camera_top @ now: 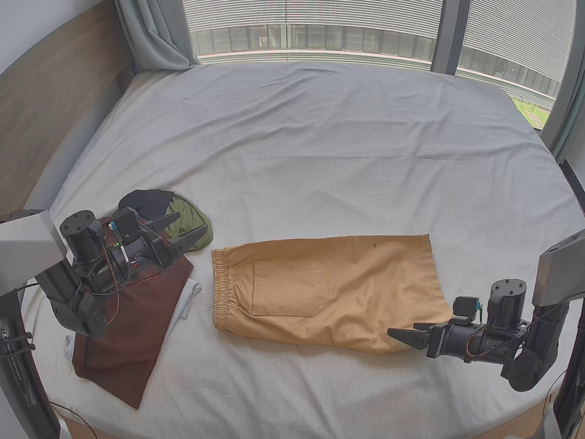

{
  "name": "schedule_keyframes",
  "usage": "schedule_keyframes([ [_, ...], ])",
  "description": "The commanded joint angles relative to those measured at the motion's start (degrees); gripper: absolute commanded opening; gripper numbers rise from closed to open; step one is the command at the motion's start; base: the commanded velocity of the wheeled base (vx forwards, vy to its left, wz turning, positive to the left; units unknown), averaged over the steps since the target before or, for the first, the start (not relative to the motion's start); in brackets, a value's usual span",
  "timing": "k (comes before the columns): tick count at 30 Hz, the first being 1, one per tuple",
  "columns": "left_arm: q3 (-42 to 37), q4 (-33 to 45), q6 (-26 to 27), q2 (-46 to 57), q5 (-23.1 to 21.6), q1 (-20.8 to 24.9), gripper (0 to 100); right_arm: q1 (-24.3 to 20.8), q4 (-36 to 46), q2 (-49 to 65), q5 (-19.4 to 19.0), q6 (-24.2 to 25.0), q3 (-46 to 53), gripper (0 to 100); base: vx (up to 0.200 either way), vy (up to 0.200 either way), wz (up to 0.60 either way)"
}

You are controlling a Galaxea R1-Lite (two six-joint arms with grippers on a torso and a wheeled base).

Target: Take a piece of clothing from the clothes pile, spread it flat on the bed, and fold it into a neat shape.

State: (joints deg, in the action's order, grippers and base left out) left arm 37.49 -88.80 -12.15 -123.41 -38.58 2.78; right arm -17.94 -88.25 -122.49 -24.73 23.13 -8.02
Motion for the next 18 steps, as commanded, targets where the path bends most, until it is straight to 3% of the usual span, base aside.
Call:
schedule_keyframes([
  [1,0.0,0.0,-0.1,-0.1,-0.1,-0.1,100,1.7,-0.1,-6.3,0.6,-0.1,-2.0,100,0.000,0.000,0.00],
  [7,0.0,0.0,-0.2,-0.1,-0.7,-0.4,100,1.8,-0.2,-11.0,3.4,-0.1,-4.3,100,0.000,0.000,0.00],
  [18,-0.7,-0.1,-0.3,-0.1,-1.6,-0.1,100,0.8,-0.2,-9.9,3.1,-0.1,-3.7,100,0.000,0.000,0.00],
])
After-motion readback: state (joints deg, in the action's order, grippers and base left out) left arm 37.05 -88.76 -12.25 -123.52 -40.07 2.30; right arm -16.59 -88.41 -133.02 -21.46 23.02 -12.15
